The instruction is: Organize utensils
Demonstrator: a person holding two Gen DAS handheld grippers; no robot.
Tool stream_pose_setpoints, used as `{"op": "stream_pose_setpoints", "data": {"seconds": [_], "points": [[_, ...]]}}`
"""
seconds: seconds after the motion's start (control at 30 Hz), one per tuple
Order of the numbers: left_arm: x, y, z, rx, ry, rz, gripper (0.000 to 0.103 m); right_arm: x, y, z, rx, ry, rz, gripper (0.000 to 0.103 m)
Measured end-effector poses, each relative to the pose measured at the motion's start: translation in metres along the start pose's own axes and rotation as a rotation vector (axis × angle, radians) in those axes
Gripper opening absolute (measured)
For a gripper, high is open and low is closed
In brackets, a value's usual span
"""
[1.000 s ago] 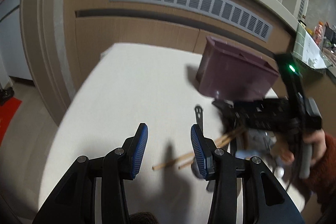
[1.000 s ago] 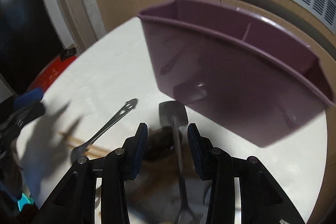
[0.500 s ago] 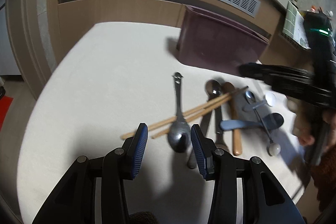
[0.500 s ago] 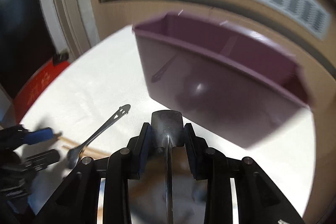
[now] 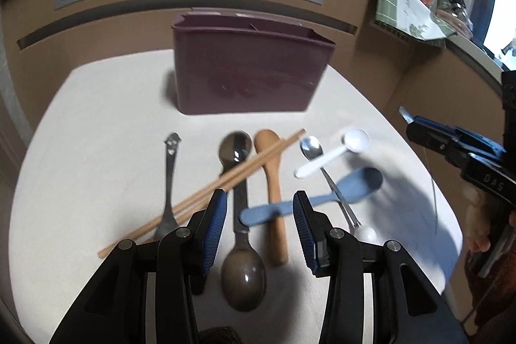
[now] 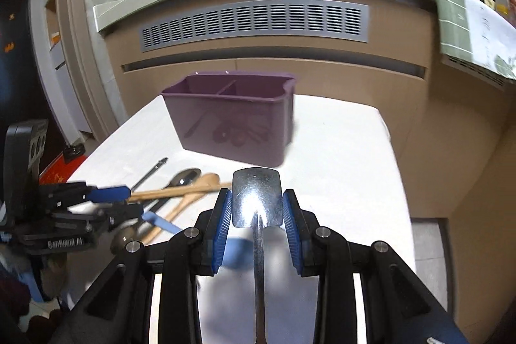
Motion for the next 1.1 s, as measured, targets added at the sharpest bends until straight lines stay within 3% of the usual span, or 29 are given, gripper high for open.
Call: {"op": "stream_pose_setpoints", "data": {"seconds": [0.07, 0.17, 0.3, 0.4, 0.73, 0.97, 1.03, 1.1], "points": [[0.001, -0.002, 0.004, -0.02, -0.013, 0.015, 0.044, 0.003, -0.001, 0.007, -0.013, -0.016, -0.005, 0.029], [-0.006, -0.001, 0.006, 0.008, 0.009, -0.036, 0.044, 0.004, -0.007, 0.016, -0.03, -0.032, -0.015, 0.029], [-0.048, -0.006, -0.013, 0.027, 0.172, -0.125, 0.044, 0.004, -0.011, 0.022, -0.038, -0.044, -0.024, 0.029], [-0.067, -0.019, -0.022, 0.002, 0.207, -0.192, 0.044, 0.003, -0.014, 0.024, -0.042, -0.053, -0.036, 0.029], [-0.056, -0.034, -0.016, 0.005, 0.092, -0.3, 0.044, -0.008, -0.021, 0.028, -0.061, -0.039, -0.054, 0.029], [-0.054, -0.035, -0.018, -0.039, 0.062, -0.313, 0.043, -0.009, -0.019, 0.025, -0.052, -0.043, -0.059, 0.029], [-0.05, -0.038, -0.023, -0.059, 0.027, -0.307, 0.035, -0.009, -0.018, 0.025, -0.049, -0.04, -0.055, 0.029], [-0.043, -0.045, -0.03, -0.089, -0.048, -0.291, 0.017, -0.01, -0.017, 0.023, -0.045, -0.035, -0.05, 0.029]]}}
Point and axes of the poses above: each gripper's, at about its wrist camera, not at the fingertips, and y roughly against the way its jaws point, x to its right, z to its underside, the point moved 2 cm from there along -y, roughly the way its jaws point, and after that the axes turned 8 degrees about y, right-handed, at the moved point
